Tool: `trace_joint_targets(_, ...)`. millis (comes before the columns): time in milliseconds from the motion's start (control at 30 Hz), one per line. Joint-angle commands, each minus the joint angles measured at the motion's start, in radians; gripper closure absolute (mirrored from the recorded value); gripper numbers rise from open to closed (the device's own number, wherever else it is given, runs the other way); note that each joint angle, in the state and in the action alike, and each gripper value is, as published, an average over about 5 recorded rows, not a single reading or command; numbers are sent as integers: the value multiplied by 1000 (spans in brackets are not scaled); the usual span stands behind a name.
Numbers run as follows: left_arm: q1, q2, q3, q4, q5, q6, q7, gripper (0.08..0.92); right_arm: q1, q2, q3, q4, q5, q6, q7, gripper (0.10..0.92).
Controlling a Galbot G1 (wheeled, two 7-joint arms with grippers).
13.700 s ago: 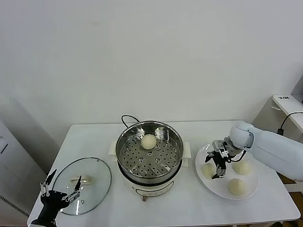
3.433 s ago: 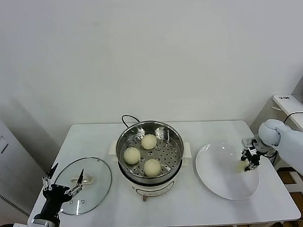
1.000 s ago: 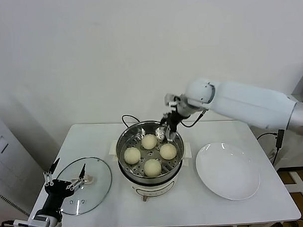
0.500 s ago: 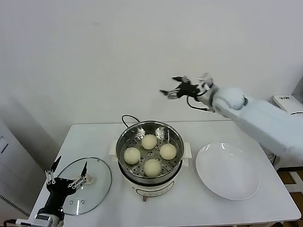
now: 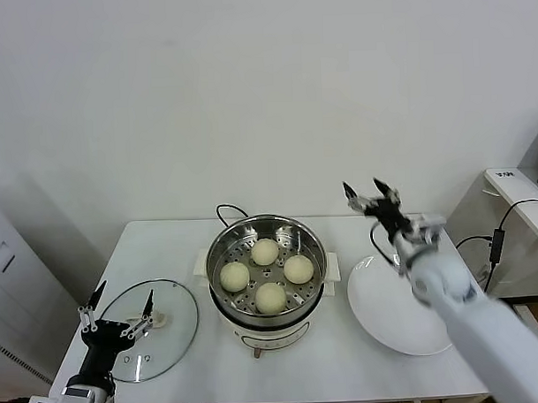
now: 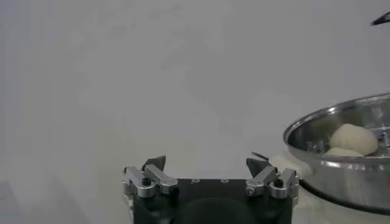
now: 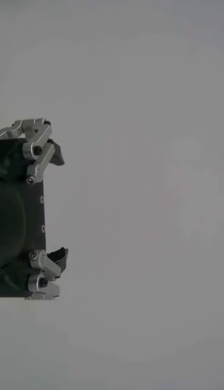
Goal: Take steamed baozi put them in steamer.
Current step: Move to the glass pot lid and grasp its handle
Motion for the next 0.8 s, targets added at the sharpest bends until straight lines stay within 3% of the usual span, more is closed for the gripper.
trace_joint_targets(33,26,-4,-10,19,48,-49,-6,177,-732,322,480,336,-231,68,-68,203)
trace_joint_targets(133,34,10,-20,45,102,-109,-14,177,-790,383,496,352,-281,75,-95,203)
trace_joint_targets(300,32,72,-40,161,418,-383,-74,177,-816,412,502,352,-310,58,-106,203)
trace_joint_targets(433,23,124,-55,318,754,-555,-202,177,-803,408,508,352,-311,46,-104,203)
trace_joint_targets(567,-7,137,-54,444,1010,-595,-333,177,-796,406,514,352,-315,41,-104,203)
trace_joint_targets(800,-92,127,-38,543,1236,-537,-409,177,-802,416,527,353,-329,42,-104,203)
